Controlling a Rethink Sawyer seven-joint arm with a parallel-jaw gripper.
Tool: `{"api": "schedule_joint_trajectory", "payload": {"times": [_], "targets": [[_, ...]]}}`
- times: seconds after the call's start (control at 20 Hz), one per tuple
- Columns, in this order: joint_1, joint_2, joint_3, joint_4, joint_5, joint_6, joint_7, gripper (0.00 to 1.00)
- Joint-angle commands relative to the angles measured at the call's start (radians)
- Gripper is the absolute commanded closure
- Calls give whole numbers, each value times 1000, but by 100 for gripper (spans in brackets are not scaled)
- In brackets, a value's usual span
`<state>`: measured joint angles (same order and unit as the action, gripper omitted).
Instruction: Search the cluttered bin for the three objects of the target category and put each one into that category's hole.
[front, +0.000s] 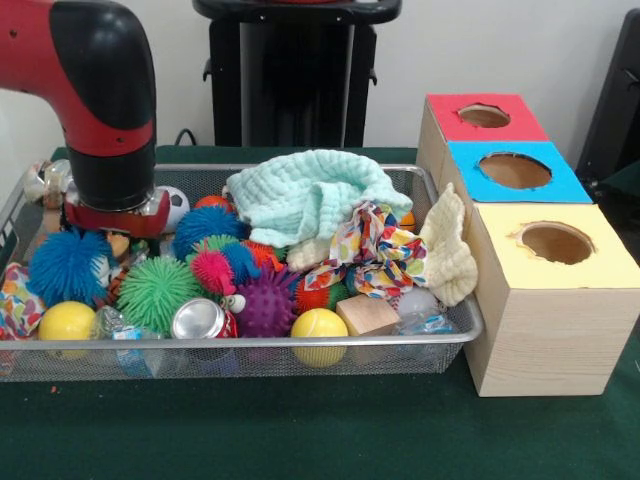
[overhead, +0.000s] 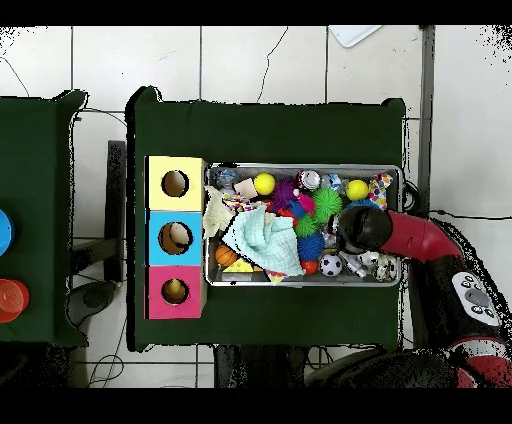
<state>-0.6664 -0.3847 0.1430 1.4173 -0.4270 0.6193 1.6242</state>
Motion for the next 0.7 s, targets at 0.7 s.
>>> {"api": "schedule_joint_trajectory", "payload": {"times": [0.7], "targets": [[-80, 111, 101, -179, -192, -69, -169, 0]]}}
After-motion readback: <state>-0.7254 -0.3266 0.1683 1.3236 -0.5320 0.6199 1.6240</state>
